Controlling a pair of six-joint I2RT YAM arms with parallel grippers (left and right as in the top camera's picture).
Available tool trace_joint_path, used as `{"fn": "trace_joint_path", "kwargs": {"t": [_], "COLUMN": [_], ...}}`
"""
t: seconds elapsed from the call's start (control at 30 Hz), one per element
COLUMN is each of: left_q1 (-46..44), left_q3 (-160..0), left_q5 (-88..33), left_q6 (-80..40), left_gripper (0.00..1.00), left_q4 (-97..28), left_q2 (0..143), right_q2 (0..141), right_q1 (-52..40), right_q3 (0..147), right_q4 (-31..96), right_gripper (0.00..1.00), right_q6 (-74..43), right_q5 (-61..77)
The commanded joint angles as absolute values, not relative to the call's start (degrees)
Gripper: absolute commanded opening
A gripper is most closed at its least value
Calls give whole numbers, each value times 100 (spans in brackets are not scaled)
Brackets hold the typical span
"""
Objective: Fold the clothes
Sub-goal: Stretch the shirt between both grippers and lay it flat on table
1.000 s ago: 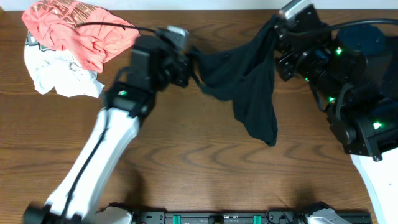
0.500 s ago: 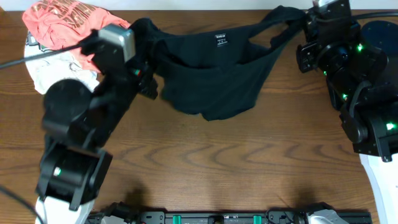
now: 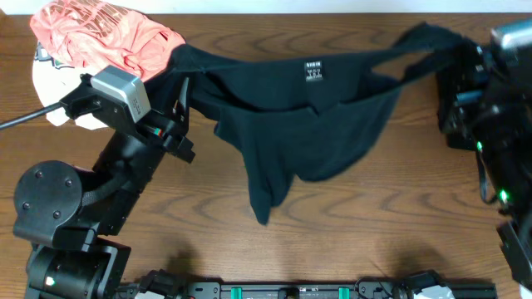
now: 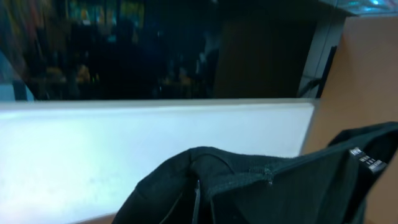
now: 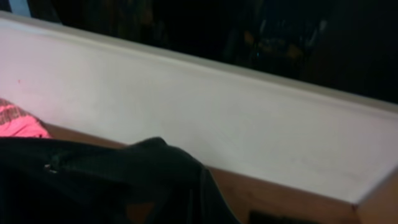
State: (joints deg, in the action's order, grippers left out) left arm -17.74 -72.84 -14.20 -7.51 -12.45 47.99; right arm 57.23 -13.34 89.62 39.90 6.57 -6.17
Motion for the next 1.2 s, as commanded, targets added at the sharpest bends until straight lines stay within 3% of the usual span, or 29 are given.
{"fn": "trace_joint_path", "kwargs": {"t": [0.0, 0.53, 1.17], "left_q1": [-1793, -1863, -1861], "left_q3": [-7384, -7367, -7367], "left_q5": [-1326, -1319, -628], "left_q6": [-978, -972, -607], "left_gripper": [6, 6, 6], "left_q4": [-1409, -1964, -443], "left_q2": [4764, 6075, 9209], "right_q2": [5675, 7091, 10213], "right_q1": [-1260, -1260, -1260], "right_q3": [9021, 9021, 9021], "right_q4": [4270, 4692, 2762], "right_gripper": [1, 1, 1], "right_q6": [427, 259, 261], "right_q5": [-862, -701, -423]}}
